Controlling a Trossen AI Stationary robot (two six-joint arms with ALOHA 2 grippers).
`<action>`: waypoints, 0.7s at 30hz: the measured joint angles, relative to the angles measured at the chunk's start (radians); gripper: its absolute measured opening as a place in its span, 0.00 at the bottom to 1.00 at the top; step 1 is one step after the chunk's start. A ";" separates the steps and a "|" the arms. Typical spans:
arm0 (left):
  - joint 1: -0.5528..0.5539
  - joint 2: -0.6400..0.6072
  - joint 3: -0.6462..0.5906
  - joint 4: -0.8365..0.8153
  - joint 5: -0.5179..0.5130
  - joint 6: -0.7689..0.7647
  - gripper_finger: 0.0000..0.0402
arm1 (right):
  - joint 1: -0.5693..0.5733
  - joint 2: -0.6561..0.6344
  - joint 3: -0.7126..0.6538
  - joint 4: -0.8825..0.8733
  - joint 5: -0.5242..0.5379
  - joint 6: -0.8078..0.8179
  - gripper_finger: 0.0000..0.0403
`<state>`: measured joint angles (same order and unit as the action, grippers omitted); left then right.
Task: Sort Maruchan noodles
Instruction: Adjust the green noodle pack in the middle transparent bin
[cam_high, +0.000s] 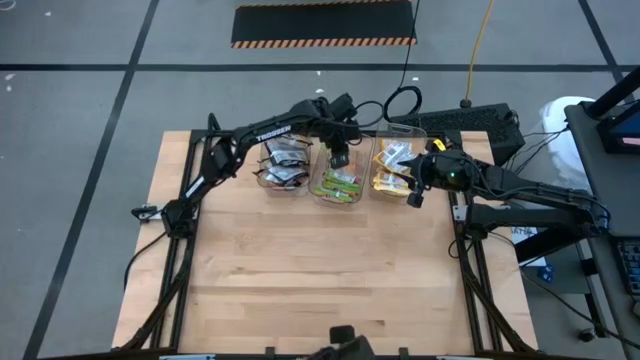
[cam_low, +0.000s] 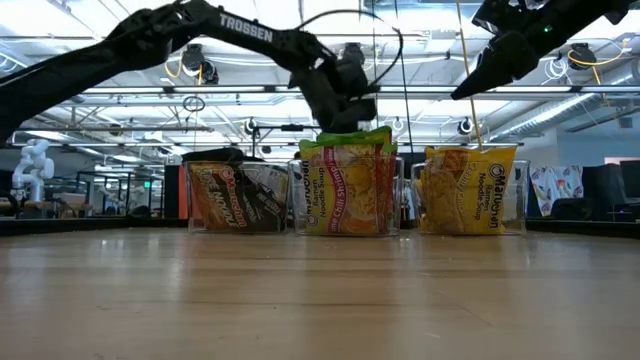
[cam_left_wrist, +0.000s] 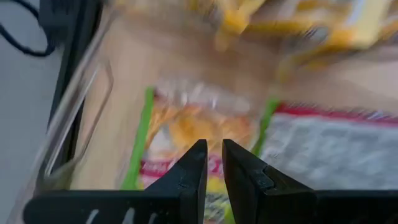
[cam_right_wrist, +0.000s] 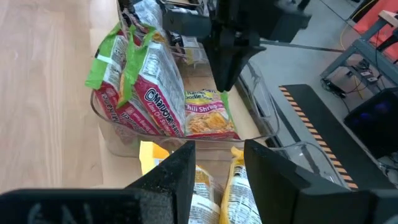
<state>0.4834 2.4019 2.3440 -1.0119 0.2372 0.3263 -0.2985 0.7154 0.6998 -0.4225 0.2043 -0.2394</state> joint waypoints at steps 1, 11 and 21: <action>0.007 0.007 -0.001 -0.007 -0.004 0.010 0.14 | 0.000 0.000 0.000 -0.001 0.000 0.000 0.33; 0.075 0.048 -0.001 -0.169 -0.006 0.068 0.14 | 0.000 0.000 0.000 -0.005 0.000 -0.004 0.33; 0.040 0.077 0.000 -0.201 0.059 0.141 0.14 | 0.000 0.000 0.000 -0.007 0.001 -0.007 0.33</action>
<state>0.5238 2.4785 2.3440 -1.2128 0.2962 0.4677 -0.2985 0.7153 0.6998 -0.4296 0.2050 -0.2466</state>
